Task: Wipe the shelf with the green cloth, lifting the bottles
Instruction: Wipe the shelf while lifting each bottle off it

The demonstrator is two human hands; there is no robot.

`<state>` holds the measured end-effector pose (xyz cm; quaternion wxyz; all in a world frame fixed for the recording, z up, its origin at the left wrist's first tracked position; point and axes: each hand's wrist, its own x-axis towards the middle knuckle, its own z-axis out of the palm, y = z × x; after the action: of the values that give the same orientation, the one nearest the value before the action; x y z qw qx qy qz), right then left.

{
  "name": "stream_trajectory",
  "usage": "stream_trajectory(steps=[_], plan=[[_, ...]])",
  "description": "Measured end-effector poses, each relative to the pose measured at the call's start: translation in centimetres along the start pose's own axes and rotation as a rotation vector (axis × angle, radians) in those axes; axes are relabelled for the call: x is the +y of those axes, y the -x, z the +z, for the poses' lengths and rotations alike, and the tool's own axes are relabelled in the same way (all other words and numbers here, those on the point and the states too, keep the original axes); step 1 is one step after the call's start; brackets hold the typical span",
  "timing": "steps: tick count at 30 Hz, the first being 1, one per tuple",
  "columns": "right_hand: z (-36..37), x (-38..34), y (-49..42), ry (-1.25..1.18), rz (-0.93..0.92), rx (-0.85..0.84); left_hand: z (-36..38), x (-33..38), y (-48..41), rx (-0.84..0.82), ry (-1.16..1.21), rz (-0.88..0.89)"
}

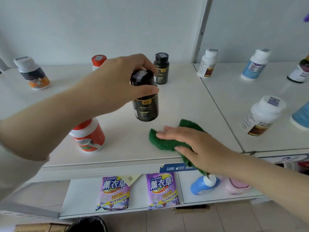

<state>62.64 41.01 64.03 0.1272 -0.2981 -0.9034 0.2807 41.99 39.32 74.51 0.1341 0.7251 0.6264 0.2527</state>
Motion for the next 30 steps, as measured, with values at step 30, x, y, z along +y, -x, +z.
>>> stream_trajectory(steps=[30], plan=[[-7.6,13.1,-18.7,0.158,0.576,0.534,3.2,-2.1,-14.8,-0.040,-0.194,-0.027]])
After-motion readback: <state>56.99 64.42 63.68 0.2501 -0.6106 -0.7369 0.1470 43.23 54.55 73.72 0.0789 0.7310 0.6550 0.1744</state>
